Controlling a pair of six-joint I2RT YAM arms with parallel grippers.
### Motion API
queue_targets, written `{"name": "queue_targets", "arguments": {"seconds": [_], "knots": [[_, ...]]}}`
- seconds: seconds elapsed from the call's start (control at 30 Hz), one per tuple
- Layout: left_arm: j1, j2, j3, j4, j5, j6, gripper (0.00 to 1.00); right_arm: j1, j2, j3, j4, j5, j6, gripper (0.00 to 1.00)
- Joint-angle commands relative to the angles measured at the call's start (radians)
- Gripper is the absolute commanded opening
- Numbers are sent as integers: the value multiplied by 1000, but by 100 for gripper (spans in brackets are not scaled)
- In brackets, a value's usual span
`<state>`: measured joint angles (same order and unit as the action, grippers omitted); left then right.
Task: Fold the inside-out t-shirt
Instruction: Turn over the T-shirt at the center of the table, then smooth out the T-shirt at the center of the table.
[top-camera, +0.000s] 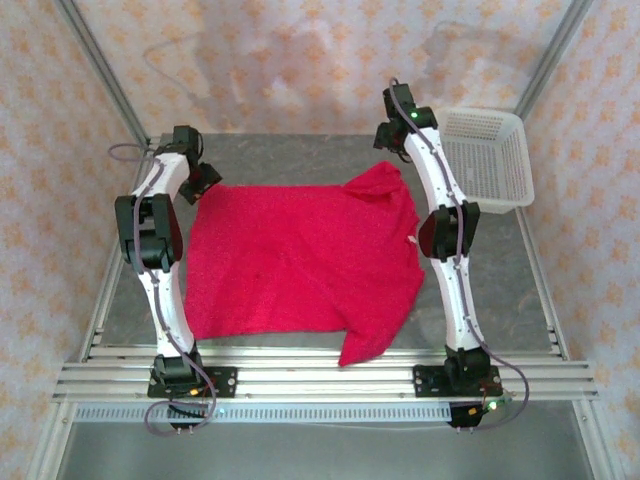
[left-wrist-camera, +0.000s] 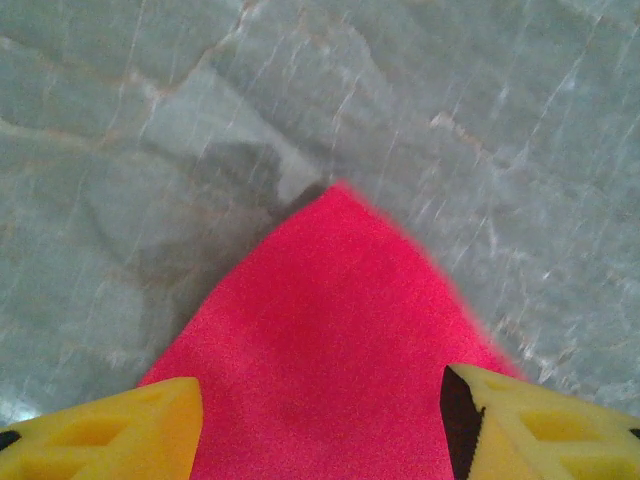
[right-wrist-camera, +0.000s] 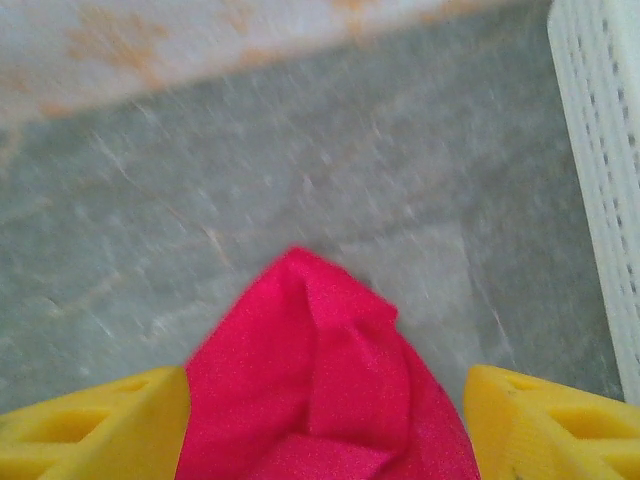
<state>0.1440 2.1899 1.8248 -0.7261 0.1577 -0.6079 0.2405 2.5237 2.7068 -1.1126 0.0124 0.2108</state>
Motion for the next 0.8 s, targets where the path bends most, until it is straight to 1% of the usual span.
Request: {"name": "queue_targets", "arguments": {"seconds": [0.0,0.03,0.13,0.17,0.23,0.27,0.3,0.37,0.47,0.5,0.6,0.67,0.77], "knots": [[-56,-226,-66,8,-66,23,66,20,-235,-224,-4,-51,48,70],[-71,-264,-113,22,-56,22,66,28,-293,-340,45,-69,48,69],[-122,-374,-289,109,22,9,65,55,-461,-705,233,-127,58,62],[-140,-398,-348,138,40,3,65,58,-499,-807,291,-154,68,57],[-157,-427,-453,192,69,-14,65,59,-545,-946,364,-198,85,49],[-159,-434,-504,221,94,-23,65,59,-551,-998,386,-208,89,42],[-159,-437,-548,243,105,-30,65,58,-550,-1035,399,-213,91,37],[-158,-429,-606,264,105,-21,65,55,-532,-1076,411,-215,94,36],[-150,-397,-649,253,93,4,64,47,-498,-1095,427,-212,104,36],[-150,-390,-662,250,85,11,64,42,-490,-1089,429,-211,112,33],[-150,-389,-707,252,50,26,63,24,-487,-1046,447,-207,149,31],[-150,-402,-736,261,32,28,63,17,-487,-1001,470,-178,179,23],[-150,-420,-755,264,29,28,63,5,-454,-930,504,-137,212,21]]}}
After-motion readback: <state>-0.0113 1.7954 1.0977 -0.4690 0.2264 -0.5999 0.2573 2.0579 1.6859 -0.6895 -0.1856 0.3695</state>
